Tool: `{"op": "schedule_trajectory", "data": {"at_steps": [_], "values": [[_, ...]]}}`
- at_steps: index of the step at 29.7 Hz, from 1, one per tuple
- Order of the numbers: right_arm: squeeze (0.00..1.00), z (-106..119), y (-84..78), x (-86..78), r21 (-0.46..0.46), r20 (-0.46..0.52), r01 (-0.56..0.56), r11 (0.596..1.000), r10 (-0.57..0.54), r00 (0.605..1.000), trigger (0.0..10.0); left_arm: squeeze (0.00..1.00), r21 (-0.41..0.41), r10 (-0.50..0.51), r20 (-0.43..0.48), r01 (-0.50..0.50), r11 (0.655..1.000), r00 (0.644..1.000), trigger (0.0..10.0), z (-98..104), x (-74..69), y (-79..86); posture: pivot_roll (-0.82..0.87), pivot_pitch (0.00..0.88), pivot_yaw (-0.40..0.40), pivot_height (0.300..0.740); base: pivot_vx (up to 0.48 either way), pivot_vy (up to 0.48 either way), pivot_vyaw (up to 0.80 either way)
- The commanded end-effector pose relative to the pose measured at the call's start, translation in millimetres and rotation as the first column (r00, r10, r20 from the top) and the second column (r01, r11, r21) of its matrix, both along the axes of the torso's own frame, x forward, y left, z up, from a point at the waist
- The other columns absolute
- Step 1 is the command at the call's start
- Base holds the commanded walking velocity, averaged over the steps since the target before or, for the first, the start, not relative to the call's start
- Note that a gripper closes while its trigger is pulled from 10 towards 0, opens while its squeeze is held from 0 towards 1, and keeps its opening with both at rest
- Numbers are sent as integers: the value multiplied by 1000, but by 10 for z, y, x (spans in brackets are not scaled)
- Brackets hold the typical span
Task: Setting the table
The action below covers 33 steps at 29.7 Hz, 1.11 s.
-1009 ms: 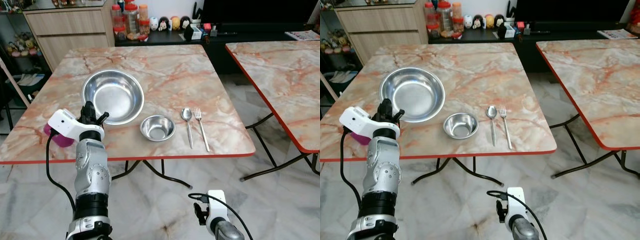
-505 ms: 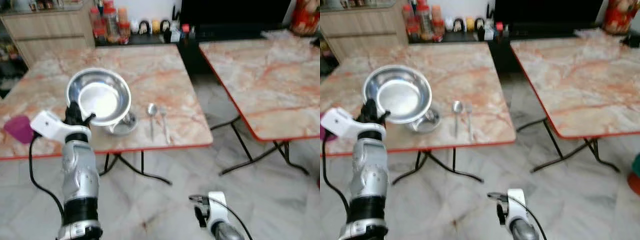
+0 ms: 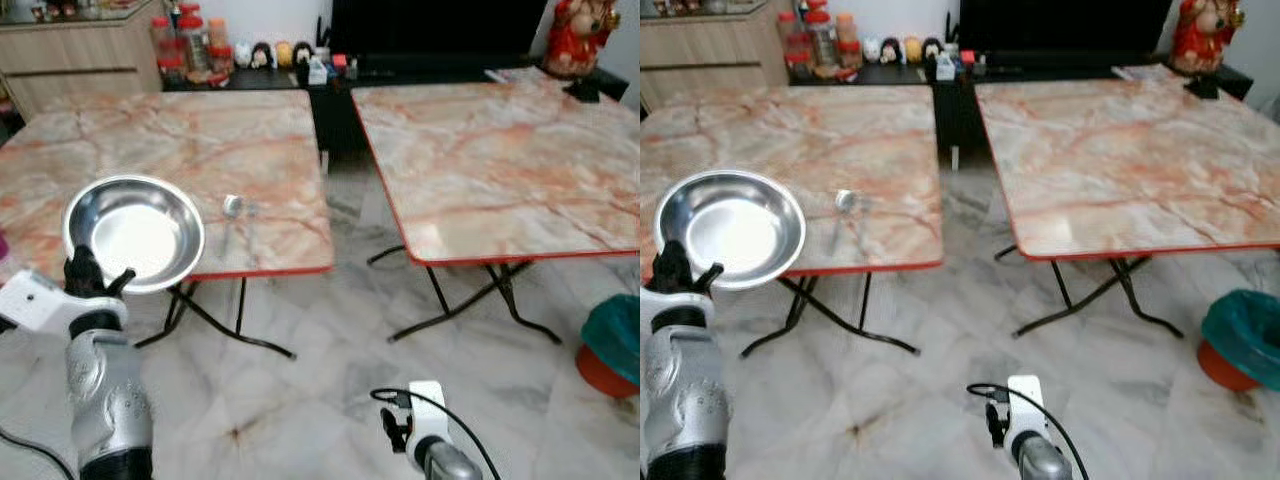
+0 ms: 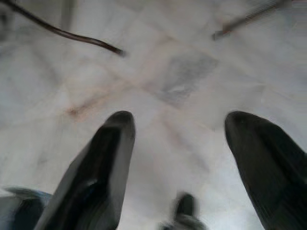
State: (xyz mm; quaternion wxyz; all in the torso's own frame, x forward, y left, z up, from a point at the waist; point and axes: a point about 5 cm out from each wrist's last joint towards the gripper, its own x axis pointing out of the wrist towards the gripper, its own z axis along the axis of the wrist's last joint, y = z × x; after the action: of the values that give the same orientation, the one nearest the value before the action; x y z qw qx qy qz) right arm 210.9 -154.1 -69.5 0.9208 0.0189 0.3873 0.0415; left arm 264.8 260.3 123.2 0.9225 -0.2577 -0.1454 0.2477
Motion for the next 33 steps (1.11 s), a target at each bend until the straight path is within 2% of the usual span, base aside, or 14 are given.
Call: {"op": "schedule_trajectory", "data": {"at_steps": [1, 5, 6, 12, 13, 17, 19, 20, 21, 23, 24, 27, 29, 33], "values": [[0, 21, -13, 35, -8, 12, 0, 1000, 0, 1000, 10000, 0, 26, 1, -60, 1, 1000, 998, 10000, -130, -43, 13, 100, 0, 10, 740, 0, -412, 0], [0, 19, -17, 31, -6, 13, 15, 1000, -15, 1000, 10000, 0, -4, -2, -220, 1, 1000, 975, 10000, -561, -209, 37, 100, 0, 15, 740, 0, -234, 0], [0, 19, -16, 31, -5, 13, 15, 1000, -15, 1000, 10000, 0, -6, -4, -231, 2, 1000, 973, 10000, -590, -219, 39, 100, 0, 15, 740, 0, 0, 0], [0, 12, -16, 19, -2, 9, 25, 1000, -25, 1000, 10000, 0, -83, -71, -425, 39, 996, 903, 10000, -1102, -382, 24, 95, 0, 23, 740, 0, 0, 0], [0, 9, -18, 13, -1, 7, 29, 1000, -29, 1000, 10000, 0, -104, -109, -493, 67, 992, 863, 10000, -1265, -422, -10, 100, 2, 21, 740, 0, 0, 0], [0, 4, -13, 8, -3, 1, 30, 1000, -30, 1000, 10000, 0, -141, -165, -607, 100, 985, 778, 10000, -1504, -474, -64, 103, 3, 20, 740, 0, 0, 0], [0, 2, -8, 8, -4, -2, 27, 1000, -27, 1000, 10000, 0, -190, -222, -669, 126, 974, 710, 10000, -1647, -513, -135, 104, 4, 21, 740, 0, 0, 0], [0, 2, -5, 9, -3, -3, 28, 1000, -28, 1000, 10000, 0, -246, -272, -709, 133, 960, 651, 10000, -1753, -560, -203, 101, 2, 21, 740, 0, 0, 0], [0, 2, -5, 9, -3, -3, 28, 1000, -28, 1000, 10000, 0, -246, -272, -709, 133, 960, 651, 10000, -1753, -560, -203, 101, 2, 21, 740, 0, 0, 0], [0, 3, -3, 10, -1, -2, 30, 1000, -30, 1000, 10000, 0, -320, -312, -734, 98, 942, 603, 10000, -1854, -627, -275, 87, 1, 25, 740, 0, 0, 0], [0, 3, -3, 10, -1, -2, 30, 1000, -30, 1000, 10000, 0, -320, -312, -734, 98, 942, 603, 10000, -1854, -627, -275, 87, 1, 25, 740, 0, 0, 0], [0, 6, -17, 13, 5, 3, 48, 999, -48, 999, 10000, 0, -486, -328, -680, -69, 871, 655, 10000, -1914, -667, -319, 68, 0, 30, 740, 0, 0, 0], [0, 2, -43, 3, 3, 2, 57, 998, -57, 998, 10000, 0, -535, -341, -656, -96, 839, 673, 10000, -1924, -654, -356, 61, 0, 31, 740, 0, 0, 0], [0, -6, -68, -14, -3, -1, 65, 998, -65, 998, 10000, 0, -529, -342, -664, -94, 844, 665, 10000, -1928, -647, -368, 55, 0, 34, 740, 0, 0, 0]]}}
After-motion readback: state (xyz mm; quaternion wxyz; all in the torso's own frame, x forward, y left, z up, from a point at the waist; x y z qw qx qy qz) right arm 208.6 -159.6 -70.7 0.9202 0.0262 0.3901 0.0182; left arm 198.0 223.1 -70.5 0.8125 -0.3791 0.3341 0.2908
